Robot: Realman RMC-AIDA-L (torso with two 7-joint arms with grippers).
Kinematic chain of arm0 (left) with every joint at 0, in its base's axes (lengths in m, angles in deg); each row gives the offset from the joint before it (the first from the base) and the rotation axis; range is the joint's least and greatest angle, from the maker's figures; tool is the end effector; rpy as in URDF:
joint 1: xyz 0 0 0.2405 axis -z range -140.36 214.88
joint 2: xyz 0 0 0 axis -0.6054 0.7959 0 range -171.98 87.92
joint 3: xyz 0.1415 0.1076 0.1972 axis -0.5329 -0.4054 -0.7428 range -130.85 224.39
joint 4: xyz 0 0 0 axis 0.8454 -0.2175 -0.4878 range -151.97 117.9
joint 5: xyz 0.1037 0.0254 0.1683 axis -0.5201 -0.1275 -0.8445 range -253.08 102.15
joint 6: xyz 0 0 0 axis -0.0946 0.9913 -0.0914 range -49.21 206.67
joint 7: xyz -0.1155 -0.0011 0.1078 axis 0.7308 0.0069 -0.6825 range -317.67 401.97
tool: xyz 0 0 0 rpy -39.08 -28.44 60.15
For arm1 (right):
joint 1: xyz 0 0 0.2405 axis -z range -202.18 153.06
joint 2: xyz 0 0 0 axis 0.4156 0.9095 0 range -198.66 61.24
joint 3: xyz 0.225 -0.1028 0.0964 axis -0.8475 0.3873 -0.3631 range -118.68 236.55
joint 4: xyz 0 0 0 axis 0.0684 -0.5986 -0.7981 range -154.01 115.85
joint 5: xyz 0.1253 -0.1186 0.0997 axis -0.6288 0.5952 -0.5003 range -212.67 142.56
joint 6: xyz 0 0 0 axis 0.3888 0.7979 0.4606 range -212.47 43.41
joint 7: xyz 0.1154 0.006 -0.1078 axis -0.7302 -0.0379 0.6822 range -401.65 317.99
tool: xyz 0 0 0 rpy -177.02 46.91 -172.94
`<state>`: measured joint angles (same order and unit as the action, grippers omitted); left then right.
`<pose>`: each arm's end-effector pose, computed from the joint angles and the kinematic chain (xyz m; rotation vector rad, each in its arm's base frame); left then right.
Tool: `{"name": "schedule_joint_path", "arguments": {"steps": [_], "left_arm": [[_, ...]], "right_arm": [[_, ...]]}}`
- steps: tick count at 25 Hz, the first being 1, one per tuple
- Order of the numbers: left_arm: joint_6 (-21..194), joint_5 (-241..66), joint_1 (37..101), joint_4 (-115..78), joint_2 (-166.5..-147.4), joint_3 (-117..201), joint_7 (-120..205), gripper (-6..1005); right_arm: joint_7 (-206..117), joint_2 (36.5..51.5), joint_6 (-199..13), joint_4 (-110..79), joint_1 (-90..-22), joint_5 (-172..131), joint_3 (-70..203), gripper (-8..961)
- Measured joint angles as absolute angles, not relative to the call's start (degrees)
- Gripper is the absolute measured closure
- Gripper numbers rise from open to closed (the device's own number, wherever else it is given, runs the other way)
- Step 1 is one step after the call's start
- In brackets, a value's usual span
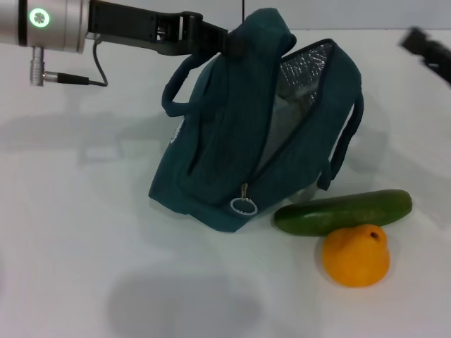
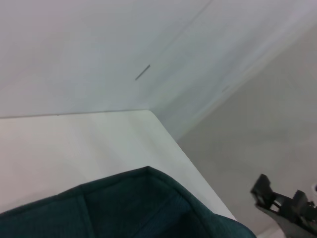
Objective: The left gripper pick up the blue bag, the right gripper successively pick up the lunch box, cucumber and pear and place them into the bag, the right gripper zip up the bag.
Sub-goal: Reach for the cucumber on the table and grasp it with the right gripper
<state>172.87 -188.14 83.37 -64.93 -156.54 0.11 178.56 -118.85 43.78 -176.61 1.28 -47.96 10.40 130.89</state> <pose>-0.1408 0.3939 0.0249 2.7106 1.3725 0.6897 0.2488 0.3231 0.0344 -2.1587 0.8406 1.5595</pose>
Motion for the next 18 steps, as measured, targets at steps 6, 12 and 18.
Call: {"name": "schedule_joint_path", "arguments": {"steps": [6,12,18], "left_arm": [[170.7,-188.14,83.28,-64.94,-156.15,0.1,178.51,899],[170.37,-188.14,83.1,-64.93,-155.9,0.1,178.36,898],[170.1,-188.17,83.11,-64.93,-155.77,0.1,177.84,897]], "right_arm": [[-113.88,43.27,-178.02,0.89,-42.47,10.6,124.27,478],[-112.89,42.93,-178.06,-3.3,-40.44,11.47,119.18,481],[-113.48,41.28,-175.99,-4.04,-39.86,16.93,118.23,482]]}}
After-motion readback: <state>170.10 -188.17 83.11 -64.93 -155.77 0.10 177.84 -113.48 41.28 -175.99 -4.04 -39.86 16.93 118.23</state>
